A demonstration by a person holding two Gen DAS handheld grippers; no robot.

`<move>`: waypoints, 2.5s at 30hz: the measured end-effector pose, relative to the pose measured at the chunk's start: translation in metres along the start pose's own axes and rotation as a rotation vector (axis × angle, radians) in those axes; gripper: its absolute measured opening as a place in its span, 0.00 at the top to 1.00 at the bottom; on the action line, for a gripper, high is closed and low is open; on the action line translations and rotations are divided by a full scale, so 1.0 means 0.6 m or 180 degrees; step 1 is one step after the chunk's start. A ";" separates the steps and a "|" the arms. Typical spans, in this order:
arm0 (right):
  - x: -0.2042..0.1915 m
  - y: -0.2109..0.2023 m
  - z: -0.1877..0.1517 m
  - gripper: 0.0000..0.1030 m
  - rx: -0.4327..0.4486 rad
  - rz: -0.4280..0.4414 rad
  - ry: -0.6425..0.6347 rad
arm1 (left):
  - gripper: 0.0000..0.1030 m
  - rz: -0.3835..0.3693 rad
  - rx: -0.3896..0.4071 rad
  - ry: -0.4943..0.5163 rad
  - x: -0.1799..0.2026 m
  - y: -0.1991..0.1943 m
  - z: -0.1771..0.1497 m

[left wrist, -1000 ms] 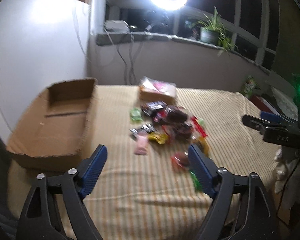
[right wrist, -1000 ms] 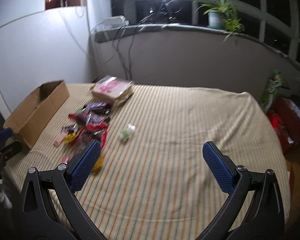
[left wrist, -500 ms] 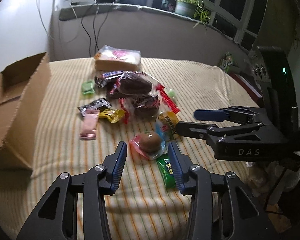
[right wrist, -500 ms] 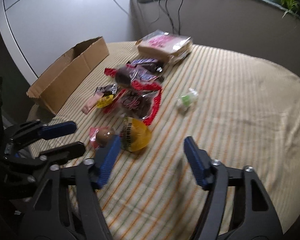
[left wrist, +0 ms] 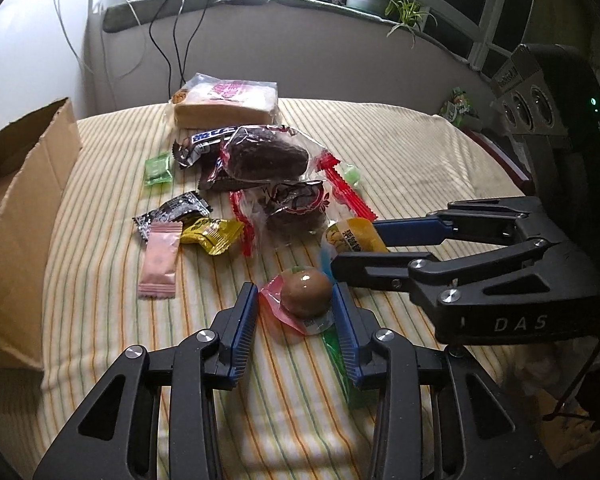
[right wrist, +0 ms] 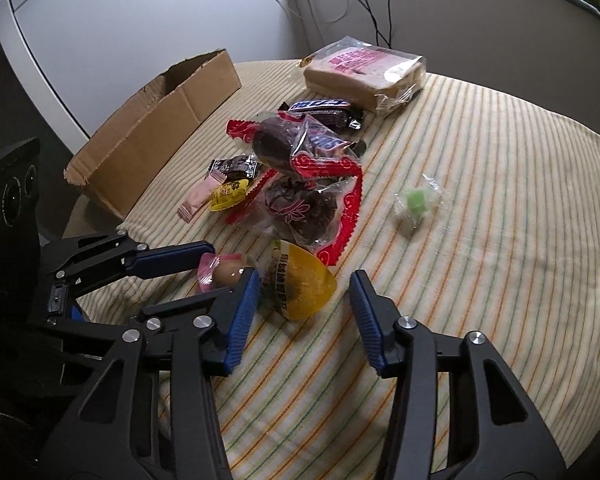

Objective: Organize snacks
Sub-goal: 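Grasp the chocolate egg with the left tool while the right tool grasps the yellow candy, then carry both candies into the cardboard box and open both tools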

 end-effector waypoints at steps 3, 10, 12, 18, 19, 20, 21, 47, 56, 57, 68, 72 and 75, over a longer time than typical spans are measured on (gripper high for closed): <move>0.000 0.002 0.002 0.61 -0.0018 0.0007 -0.0018 | 0.64 0.0020 0.0015 0.0060 0.000 0.006 0.002; 0.001 -0.004 0.000 0.78 -0.0018 0.0032 0.0025 | 0.67 0.0001 0.0073 0.0065 0.000 0.007 0.007; 0.005 -0.007 -0.003 0.78 -0.0004 0.0018 0.0059 | 0.68 0.0003 0.0089 0.0066 0.000 0.007 0.007; 0.015 -0.022 -0.009 0.78 0.0038 -0.0042 0.0118 | 0.72 -0.0005 0.0124 0.0027 0.000 0.001 0.008; 0.016 -0.025 -0.010 0.78 0.0048 -0.0051 0.0123 | 0.72 0.0004 0.0066 0.0012 0.000 0.000 0.006; 0.017 -0.029 -0.010 0.78 0.0061 -0.0065 0.0125 | 0.72 0.0003 0.0072 0.0005 0.000 -0.002 0.006; 0.017 -0.032 -0.010 0.78 0.0073 -0.0077 0.0124 | 0.72 0.0004 0.0077 0.0001 0.000 -0.004 0.006; -0.161 -0.051 0.132 0.78 0.0403 0.0054 -0.0419 | 0.72 0.0649 0.0776 -0.0388 -0.203 -0.191 0.038; -0.264 0.002 0.193 0.78 0.0362 0.0183 -0.0757 | 0.72 0.0951 0.0801 -0.0611 -0.302 -0.224 0.012; -0.276 0.010 0.198 0.78 0.0354 0.0191 -0.0794 | 0.72 0.0982 0.0791 -0.0630 -0.312 -0.225 0.008; -0.349 0.072 0.210 0.78 0.0202 0.0272 -0.1006 | 0.72 0.1075 0.0769 -0.0746 -0.358 -0.229 -0.009; -0.366 0.080 0.209 0.78 0.0171 0.0297 -0.1064 | 0.72 0.1077 0.0751 -0.0795 -0.368 -0.228 -0.015; -0.370 0.082 0.208 0.78 0.0174 0.0293 -0.1086 | 0.71 0.1092 0.0742 -0.0789 -0.369 -0.227 -0.016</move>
Point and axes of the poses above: each gripper's, at about its wrist camera, not at the fingertips, and y roughly the way its jaws point, x to its right, z to its top, the point moved 9 cm from there along y, roughly the way its jaws point, and after that the axes turned 3 degrees about y, right-handed, at the moved point
